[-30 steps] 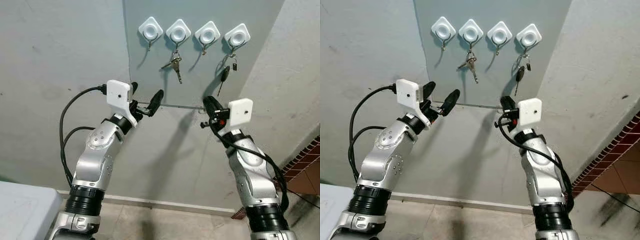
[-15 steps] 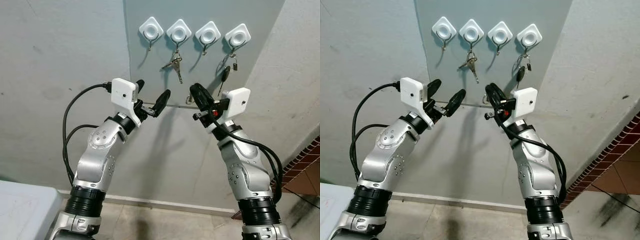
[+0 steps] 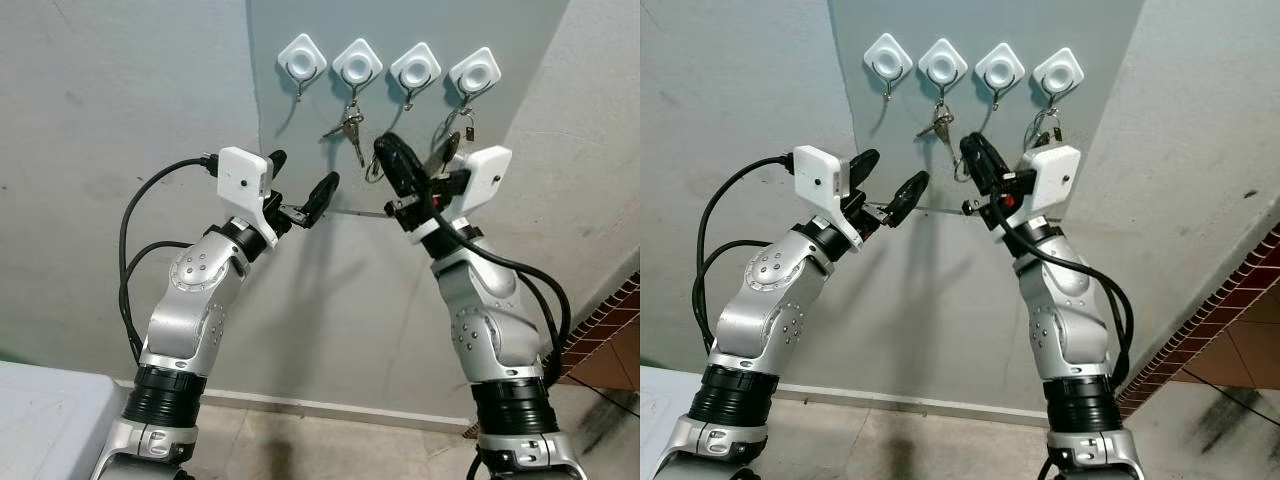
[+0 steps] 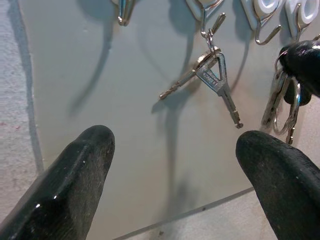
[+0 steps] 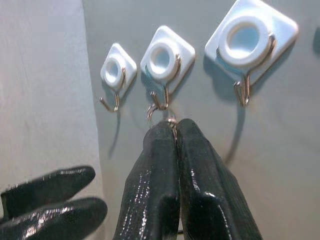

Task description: Hang keys on a hook

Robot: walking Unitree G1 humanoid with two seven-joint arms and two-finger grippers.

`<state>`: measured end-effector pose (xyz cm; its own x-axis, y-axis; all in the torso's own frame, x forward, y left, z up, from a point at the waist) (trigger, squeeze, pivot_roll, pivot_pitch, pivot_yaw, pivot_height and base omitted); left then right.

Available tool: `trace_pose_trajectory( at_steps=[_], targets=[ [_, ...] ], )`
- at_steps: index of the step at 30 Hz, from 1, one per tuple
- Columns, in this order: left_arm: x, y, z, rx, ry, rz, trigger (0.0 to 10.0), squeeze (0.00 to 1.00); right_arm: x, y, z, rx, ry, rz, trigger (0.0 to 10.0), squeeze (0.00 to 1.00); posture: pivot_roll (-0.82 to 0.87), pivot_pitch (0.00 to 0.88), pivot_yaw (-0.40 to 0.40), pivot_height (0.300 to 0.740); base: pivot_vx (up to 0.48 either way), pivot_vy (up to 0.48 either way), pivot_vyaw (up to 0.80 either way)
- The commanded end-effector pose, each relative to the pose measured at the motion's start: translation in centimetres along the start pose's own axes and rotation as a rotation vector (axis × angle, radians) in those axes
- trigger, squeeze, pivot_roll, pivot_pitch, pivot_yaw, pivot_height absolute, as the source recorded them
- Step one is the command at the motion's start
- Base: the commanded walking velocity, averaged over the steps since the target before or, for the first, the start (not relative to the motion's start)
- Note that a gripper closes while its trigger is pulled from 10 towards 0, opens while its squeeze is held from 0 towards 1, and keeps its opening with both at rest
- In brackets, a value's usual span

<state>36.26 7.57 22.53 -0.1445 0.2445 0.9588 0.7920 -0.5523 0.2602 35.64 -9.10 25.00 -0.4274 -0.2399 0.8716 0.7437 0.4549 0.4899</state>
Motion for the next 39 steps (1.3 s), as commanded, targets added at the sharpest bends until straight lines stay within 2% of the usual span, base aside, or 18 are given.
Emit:
trace_pose_trajectory(
  at_steps=[1,15,29,39],
  targets=[
    [0.8,0.3,-0.2,-0.019,0.013,-0.016,10.0,0.0,1.5,0.6,0.0,0.0,-0.005,-0.05,10.0,0.0,-0.04,0.0,0.009,0.74,0.0,0.0,0.0],
    [0.8,0.4,-0.4,-0.029,0.014,-0.017,10.0,0.0,3.3,1.8,-1.3,-0.079,0.001,-0.125,10.0,0.0,-0.04,0.0,0.008,0.74,0.0,0.0,0.0],
    [0.8,0.3,-0.3,-0.021,0.012,-0.016,10.0,0.0,4.1,2.7,-2.1,-0.135,-0.017,-0.158,10.0,0.0,-0.03,0.0,0.005,0.74,0.0,0.0,0.0],
    [0.8,0.3,-0.3,-0.021,0.009,-0.019,10.0,0.0,3.8,3.2,-2.3,-0.137,0.001,-0.159,10.0,0.0,-0.03,0.0,0.004,0.74,0.0,0.0,0.0]
  ],
)
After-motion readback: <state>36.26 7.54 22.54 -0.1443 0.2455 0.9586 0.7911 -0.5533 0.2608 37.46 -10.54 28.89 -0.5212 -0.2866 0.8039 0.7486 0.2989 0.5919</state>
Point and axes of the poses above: a point about 5 cm out from each wrist's last joint towards the gripper, its own y axis pointing out of the wrist towards the gripper, its own x axis along the axis of the wrist's last joint, z = x × y, the point moved 4 cm from there along y, pointing out of the wrist towards the gripper, and after that the axes turned 8 degrees about -y, right-handed, at the moved point
